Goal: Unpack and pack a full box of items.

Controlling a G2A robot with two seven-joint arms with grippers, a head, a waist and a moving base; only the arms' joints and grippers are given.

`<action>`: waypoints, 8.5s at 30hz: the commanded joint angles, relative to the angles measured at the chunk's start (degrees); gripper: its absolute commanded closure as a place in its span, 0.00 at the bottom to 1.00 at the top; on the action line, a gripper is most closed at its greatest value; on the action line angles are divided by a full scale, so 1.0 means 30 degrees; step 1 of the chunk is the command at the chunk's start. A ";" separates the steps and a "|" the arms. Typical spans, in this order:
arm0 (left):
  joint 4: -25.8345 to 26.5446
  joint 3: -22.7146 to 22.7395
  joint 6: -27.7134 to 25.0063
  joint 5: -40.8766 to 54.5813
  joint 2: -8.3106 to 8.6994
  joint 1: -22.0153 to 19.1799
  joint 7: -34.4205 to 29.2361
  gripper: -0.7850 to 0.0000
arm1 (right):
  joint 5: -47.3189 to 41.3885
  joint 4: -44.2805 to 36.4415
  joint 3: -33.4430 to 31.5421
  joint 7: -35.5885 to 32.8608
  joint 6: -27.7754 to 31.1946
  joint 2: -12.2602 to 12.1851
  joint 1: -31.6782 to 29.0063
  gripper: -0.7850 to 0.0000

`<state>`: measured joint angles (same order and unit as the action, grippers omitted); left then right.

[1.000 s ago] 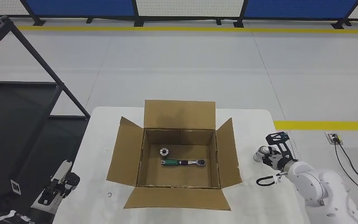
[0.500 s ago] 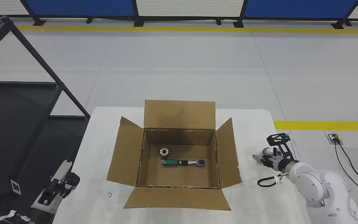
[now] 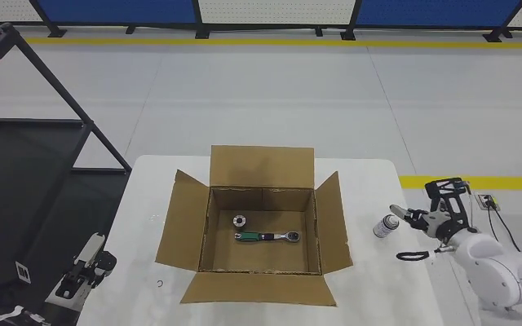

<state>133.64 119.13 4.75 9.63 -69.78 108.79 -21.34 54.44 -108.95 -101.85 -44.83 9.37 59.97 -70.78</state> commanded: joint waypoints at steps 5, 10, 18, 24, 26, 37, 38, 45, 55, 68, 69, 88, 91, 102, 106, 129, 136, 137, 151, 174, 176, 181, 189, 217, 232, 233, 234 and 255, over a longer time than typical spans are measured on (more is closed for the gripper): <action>0.0000 0.0000 0.0000 0.0000 0.0000 0.0000 0.0000 0.00 | -0.1195 -0.6966 -0.2003 -0.0440 0.0442 -0.0088 -0.1824 0.00; 0.0000 0.0000 0.0000 0.0000 0.0000 0.0000 0.0000 0.00 | -0.1064 -0.8566 -0.0588 -0.1331 0.2097 -0.0280 -0.0961 0.00; 0.0000 0.0000 0.0000 0.0000 0.0000 0.0000 0.0000 0.00 | 0.1271 -0.8566 0.6339 -0.4566 0.0709 -0.0247 0.3074 0.00; 0.0000 0.0000 0.0000 0.0000 0.0000 0.0000 0.0000 0.00 | 0.2302 -0.8566 0.8612 -0.5814 -0.0835 -0.0067 0.4264 0.00; 0.0000 0.0000 0.0000 0.0000 0.0000 0.0000 0.0000 0.00 | 0.2302 -0.8566 0.8612 -0.5814 -0.0835 -0.0067 0.4264 0.00; 0.0000 0.0000 0.0000 0.0000 0.0000 0.0000 0.0000 0.00 | 0.2302 -0.8566 0.8612 -0.5814 -0.0835 -0.0067 0.4264 0.00; 0.0000 0.0000 0.0000 0.0000 0.0000 0.0000 0.0000 0.00 | 0.2302 -0.8566 0.8612 -0.5814 -0.0835 -0.0067 0.4264 0.00; -0.0397 0.0536 0.0163 0.0156 -0.0022 -0.0421 0.0606 0.00 | 0.1463 -0.7363 1.1638 -0.5889 -0.0037 0.0282 0.6437 0.00; -0.0985 0.1649 -0.0764 0.1461 -0.0211 0.0407 0.0703 0.00 | 0.0526 -0.0870 1.9351 -0.6970 -0.0917 0.2377 1.4616 0.00; -0.0897 0.1696 -0.1268 0.1951 -0.0389 0.1135 0.0864 0.00 | -0.2713 0.7283 2.3539 -0.8127 -0.1045 0.4815 1.8654 0.00; -0.0897 0.1696 -0.1268 0.1951 -0.0389 0.1135 0.0864 0.00 | -0.2713 0.7283 2.3539 -0.8127 -0.1045 0.4815 1.8654 0.00; -0.0812 0.1813 -0.1330 0.1766 -0.0421 0.0878 0.0976 0.00 | -0.3274 1.0472 2.4722 -0.8950 0.1049 0.5524 1.9115 0.00; -0.0888 0.1862 -0.1583 0.2136 -0.0478 0.0941 0.1054 0.00 | -0.3882 1.2081 2.5212 -0.8964 0.2220 0.5985 1.9537 0.00; -0.0754 0.2034 -0.1738 0.2432 -0.0585 0.1042 0.0831 0.00 | -0.4284 1.7388 2.7016 -0.7811 0.5463 0.7817 2.0560 0.07; -0.0727 0.2076 -0.1792 0.2482 -0.0630 0.1120 0.0804 0.00 | -0.4323 1.9181 2.7637 -0.7544 0.5874 0.8648 2.0775 0.09; -0.0637 0.2298 -0.1741 0.2706 -0.0820 0.1243 0.0434 0.00 | -0.4304 2.5973 2.8846 -0.6279 0.7698 1.2163 2.1338 0.56; -0.0685 0.2389 -0.1878 0.2844 -0.0891 0.1329 0.0404 0.00 | -0.4102 2.7353 2.8944 -0.6252 0.7782 1.2928 2.1446 0.59; -0.0688 0.2413 -0.1941 0.2873 -0.0901 0.1337 0.0394 0.00 | -0.4097 2.7537 2.8946 -0.6259 0.7814 1.3032 2.1461 0.62; -0.0957 0.2743 -0.2201 0.3373 -0.1033 0.1462 0.0152 0.00 | -0.3688 2.9496 2.9068 -0.6453 0.8424 1.4321 2.1597 0.68; -0.0971 0.2938 -0.2304 0.3638 -0.1207 0.1534 -0.0372 0.00 | -0.3635 3.2125 2.8350 -0.4414 0.9460 1.5036 2.2648 1.00; -0.0908 0.2885 -0.2220 0.3524 -0.1205 0.1459 -0.0407 0.00 | -0.3564 3.2149 2.8285 -0.4238 0.9665 1.4963 2.2807 1.00; -0.0878 0.2802 -0.2041 0.3329 -0.1198 0.1276 -0.0537 0.00 | -0.3247 3.1947 2.8188 -0.3877 0.9911 1.4757 2.3048 1.00; -0.1023 0.2705 -0.1861 0.3171 -0.1206 0.1074 -0.0593 0.00 | -0.2783 3.1136 2.8040 -0.3792 1.0395 1.4353 2.3137 1.00; -0.1072 0.2118 -0.1118 0.2523 -0.1135 0.0180 -0.1017 0.00 | 0.0542 1.0085 2.0387 -0.6546 0.7632 0.6752 1.6528 1.00; -0.1385 0.1982 -0.1014 0.2612 -0.1111 -0.0070 -0.1138 0.00 | 0.0260 0.3568 1.6038 -0.6364 0.7682 0.5112 1.1980 1.00; -0.1384 0.1981 -0.1001 0.2605 -0.1108 -0.0080 -0.1160 0.00 | 0.0260 0.3568 1.6038 -0.6364 0.7682 0.5112 1.1980 1.00; -0.1386 0.1984 -0.1000 0.2587 -0.1104 -0.0087 -0.1189 0.00 | 0.0260 0.3568 1.6038 -0.6364 0.7682 0.5112 1.1980 1.00; -0.1383 0.1577 -0.0747 0.2052 -0.1013 -0.0352 -0.1483 0.00 | 0.0665 -0.0845 1.3474 -0.4716 0.6697 0.4512 0.9957 1.00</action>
<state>129.51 123.95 2.47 15.83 -72.82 107.72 -25.83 56.68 -110.09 -60.14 -59.72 29.61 73.73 -39.97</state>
